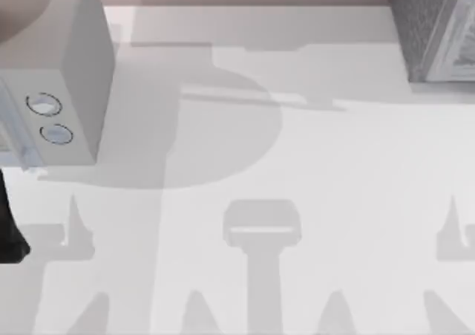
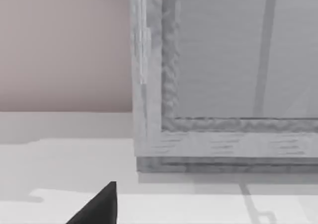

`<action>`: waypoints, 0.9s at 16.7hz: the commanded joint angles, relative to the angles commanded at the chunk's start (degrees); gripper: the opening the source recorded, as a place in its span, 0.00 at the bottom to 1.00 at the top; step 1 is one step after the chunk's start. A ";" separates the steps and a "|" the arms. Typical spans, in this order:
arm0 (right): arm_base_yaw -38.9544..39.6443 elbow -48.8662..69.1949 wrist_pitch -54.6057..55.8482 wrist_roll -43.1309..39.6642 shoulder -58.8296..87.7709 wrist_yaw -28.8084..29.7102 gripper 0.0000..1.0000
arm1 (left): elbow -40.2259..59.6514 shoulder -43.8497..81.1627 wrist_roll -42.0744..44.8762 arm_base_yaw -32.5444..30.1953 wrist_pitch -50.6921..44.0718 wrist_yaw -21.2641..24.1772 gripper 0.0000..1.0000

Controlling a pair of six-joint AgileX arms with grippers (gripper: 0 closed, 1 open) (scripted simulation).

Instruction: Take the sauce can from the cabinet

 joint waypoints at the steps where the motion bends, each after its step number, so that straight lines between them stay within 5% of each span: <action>1: 0.00 0.00 0.00 0.00 0.00 0.00 1.00 | 0.00 0.00 0.00 0.00 0.00 0.00 1.00; 7: 1.28 9.11 -2.09 0.24 7.67 1.06 1.00 | 0.00 0.00 0.00 0.00 0.00 0.00 1.00; 15: 5.20 47.63 -11.76 0.73 37.72 5.69 1.00 | 0.00 0.00 0.00 0.00 0.00 0.00 1.00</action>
